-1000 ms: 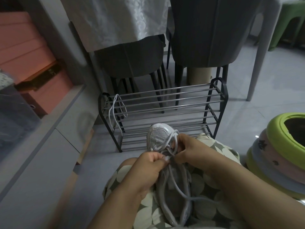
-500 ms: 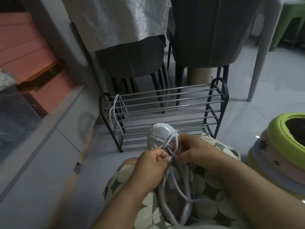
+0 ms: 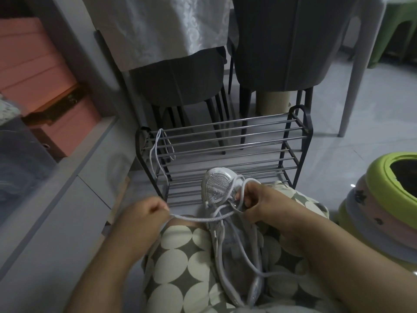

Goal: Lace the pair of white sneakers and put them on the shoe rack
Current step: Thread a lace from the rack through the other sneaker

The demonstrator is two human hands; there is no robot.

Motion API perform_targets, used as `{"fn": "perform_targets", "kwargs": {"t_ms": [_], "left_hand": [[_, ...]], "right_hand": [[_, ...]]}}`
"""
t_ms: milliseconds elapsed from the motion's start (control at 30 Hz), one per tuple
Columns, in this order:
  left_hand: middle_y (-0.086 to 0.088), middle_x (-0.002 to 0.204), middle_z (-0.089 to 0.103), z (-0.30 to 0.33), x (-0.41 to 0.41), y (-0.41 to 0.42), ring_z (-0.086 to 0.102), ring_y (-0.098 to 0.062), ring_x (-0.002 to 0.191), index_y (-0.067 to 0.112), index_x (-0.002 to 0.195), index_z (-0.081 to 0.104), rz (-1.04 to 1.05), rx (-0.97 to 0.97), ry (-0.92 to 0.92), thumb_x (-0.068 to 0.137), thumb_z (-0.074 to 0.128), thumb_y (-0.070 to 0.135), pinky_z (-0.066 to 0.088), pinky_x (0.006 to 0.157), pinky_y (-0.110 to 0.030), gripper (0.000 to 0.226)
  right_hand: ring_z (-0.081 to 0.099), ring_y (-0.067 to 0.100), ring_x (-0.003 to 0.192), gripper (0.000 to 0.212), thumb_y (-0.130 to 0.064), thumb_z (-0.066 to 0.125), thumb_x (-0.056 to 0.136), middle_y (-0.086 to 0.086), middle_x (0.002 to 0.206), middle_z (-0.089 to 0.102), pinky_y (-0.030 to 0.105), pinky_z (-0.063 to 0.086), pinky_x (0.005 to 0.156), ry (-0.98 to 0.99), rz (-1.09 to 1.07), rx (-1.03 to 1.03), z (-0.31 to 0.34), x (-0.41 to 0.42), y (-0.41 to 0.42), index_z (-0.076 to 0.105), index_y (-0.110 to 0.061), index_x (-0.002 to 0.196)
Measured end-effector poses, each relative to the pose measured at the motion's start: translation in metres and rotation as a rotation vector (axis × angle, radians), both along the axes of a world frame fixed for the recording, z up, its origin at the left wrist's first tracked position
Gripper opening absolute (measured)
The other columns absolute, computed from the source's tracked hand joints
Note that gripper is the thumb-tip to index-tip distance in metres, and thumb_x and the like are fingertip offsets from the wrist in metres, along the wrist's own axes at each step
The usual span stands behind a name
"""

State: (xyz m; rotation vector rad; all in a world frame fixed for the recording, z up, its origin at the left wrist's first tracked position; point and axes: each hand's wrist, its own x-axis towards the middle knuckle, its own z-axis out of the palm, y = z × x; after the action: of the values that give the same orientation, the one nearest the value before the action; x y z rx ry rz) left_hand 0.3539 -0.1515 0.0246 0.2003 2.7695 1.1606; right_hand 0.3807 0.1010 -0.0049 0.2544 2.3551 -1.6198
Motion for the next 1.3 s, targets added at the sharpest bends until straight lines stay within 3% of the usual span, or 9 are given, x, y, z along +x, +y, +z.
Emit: {"fn": "perform_targets", "kwargs": {"t_ms": [100, 267, 467, 633, 733, 833, 1033, 1133, 1300], "left_hand": [[0.011, 0.086, 0.053, -0.01, 0.008, 0.035, 0.051, -0.001, 0.076, 0.032, 0.08, 0.065, -0.088, -0.023, 0.184, 0.084, 0.064, 0.024, 0.042, 0.067, -0.02, 0.009], [0.014, 0.086, 0.047, -0.037, 0.009, 0.074, 0.048, -0.005, 0.091, 0.036, 0.085, 0.067, -0.314, -0.09, 0.254, 0.084, 0.068, 0.037, 0.045, 0.079, -0.025, 0.002], [0.015, 0.075, 0.051, -0.027, 0.003, 0.057, 0.049, 0.0, 0.069, 0.027, 0.065, 0.063, -0.322, 0.107, 0.186, 0.082, 0.07, 0.025, 0.038, 0.065, -0.015, 0.018], [0.004, 0.072, 0.054, 0.01, -0.005, -0.024, 0.05, -0.009, 0.062, 0.019, 0.065, 0.063, -0.044, 0.102, 0.214, 0.082, 0.068, 0.015, 0.04, 0.063, -0.029, 0.019], [0.001, 0.071, 0.054, 0.022, -0.014, -0.058, 0.051, -0.012, 0.057, 0.019, 0.063, 0.064, 0.143, 0.016, 0.21, 0.08, 0.066, 0.01, 0.036, 0.06, -0.03, 0.02], [0.001, 0.077, 0.055, 0.015, -0.012, -0.035, 0.055, -0.02, 0.071, 0.025, 0.061, 0.066, 0.025, -0.137, 0.132, 0.083, 0.068, 0.015, 0.042, 0.066, -0.032, 0.024], [0.012, 0.085, 0.053, -0.02, 0.003, 0.055, 0.052, -0.007, 0.092, 0.033, 0.08, 0.07, -0.29, -0.034, 0.236, 0.081, 0.072, 0.033, 0.046, 0.083, -0.03, 0.002], [0.014, 0.082, 0.045, -0.034, 0.006, 0.078, 0.042, -0.009, 0.096, 0.032, 0.092, 0.071, -0.339, -0.12, 0.324, 0.082, 0.07, 0.041, 0.042, 0.084, -0.028, 0.014], [0.011, 0.078, 0.049, -0.034, 0.001, 0.076, 0.045, -0.004, 0.084, 0.029, 0.069, 0.064, -0.335, -0.048, 0.314, 0.083, 0.07, 0.03, 0.038, 0.074, -0.022, 0.015]], "right_hand": [[0.05, 0.02, 0.071, 0.04, 0.003, 0.069, 0.068, 0.008, 0.08, 0.05, 0.033, 0.044, 0.065, 0.003, 0.007, 0.002, 0.001, 0.001, -0.001, 0.053, 0.002, 0.105], [0.051, 0.02, 0.072, 0.041, 0.006, 0.069, 0.07, 0.009, 0.083, 0.05, 0.033, 0.045, 0.066, 0.019, 0.026, -0.018, 0.003, 0.001, 0.0, 0.051, 0.004, 0.108], [0.047, 0.01, 0.063, 0.035, 0.006, 0.067, 0.074, 0.003, 0.078, 0.047, 0.016, 0.041, 0.054, 0.016, 0.058, -0.017, 0.005, 0.001, 0.003, 0.056, -0.009, 0.103], [0.048, 0.008, 0.063, 0.036, 0.004, 0.067, 0.072, -0.001, 0.076, 0.048, 0.012, 0.041, 0.05, 0.018, 0.068, 0.001, 0.005, 0.001, 0.002, 0.057, -0.016, 0.1], [0.048, 0.011, 0.066, 0.035, 0.003, 0.068, 0.072, 0.003, 0.08, 0.048, 0.019, 0.042, 0.057, 0.019, 0.056, 0.001, 0.005, 0.001, 0.002, 0.057, -0.017, 0.098], [0.048, 0.011, 0.066, 0.034, 0.002, 0.068, 0.072, 0.003, 0.08, 0.048, 0.017, 0.042, 0.055, 0.022, 0.056, 0.022, 0.006, 0.002, 0.002, 0.057, -0.017, 0.098], [0.05, 0.011, 0.065, 0.035, 0.004, 0.067, 0.072, 0.003, 0.078, 0.051, 0.02, 0.044, 0.057, 0.024, 0.044, 0.0, 0.005, 0.002, 0.001, 0.058, -0.014, 0.101], [0.052, 0.006, 0.06, 0.034, 0.004, 0.068, 0.072, 0.001, 0.076, 0.054, 0.014, 0.044, 0.052, 0.028, 0.053, -0.012, 0.006, 0.003, 0.002, 0.059, -0.014, 0.101], [0.053, 0.009, 0.066, 0.038, 0.001, 0.071, 0.071, 0.003, 0.08, 0.054, 0.02, 0.046, 0.06, 0.036, 0.061, -0.012, 0.004, 0.002, 0.003, 0.058, -0.014, 0.103]]}}
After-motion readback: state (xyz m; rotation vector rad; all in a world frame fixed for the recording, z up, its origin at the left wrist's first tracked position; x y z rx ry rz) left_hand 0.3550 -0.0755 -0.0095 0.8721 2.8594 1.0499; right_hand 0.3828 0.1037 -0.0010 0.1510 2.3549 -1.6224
